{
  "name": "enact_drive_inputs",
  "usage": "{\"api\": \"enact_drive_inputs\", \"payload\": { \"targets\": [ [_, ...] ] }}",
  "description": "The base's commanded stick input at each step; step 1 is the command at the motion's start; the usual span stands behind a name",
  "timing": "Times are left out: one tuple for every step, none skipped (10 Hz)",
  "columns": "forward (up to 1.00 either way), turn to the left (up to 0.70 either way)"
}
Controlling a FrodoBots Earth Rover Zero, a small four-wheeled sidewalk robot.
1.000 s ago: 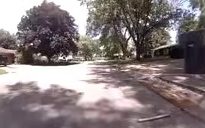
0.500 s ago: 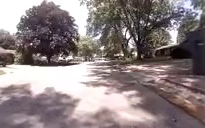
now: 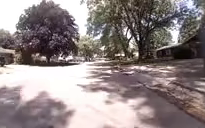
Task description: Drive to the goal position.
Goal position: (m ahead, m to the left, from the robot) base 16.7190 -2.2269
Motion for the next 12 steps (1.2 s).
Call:
{"api": "enact_drive_inputs", "payload": {
  "targets": [
    [0.7,0.0],
    [0.7,0.0],
    [0.7,0.0],
    [0.7,0.0],
    [0.7,0.0],
    [0.7,0.0],
    [0.7,0.0],
    [0.7,0.0],
    [0.7,0.0],
    [0.7,0.0],
    [0.7,0.0],
    [0.7,0.0]
  ]
}}
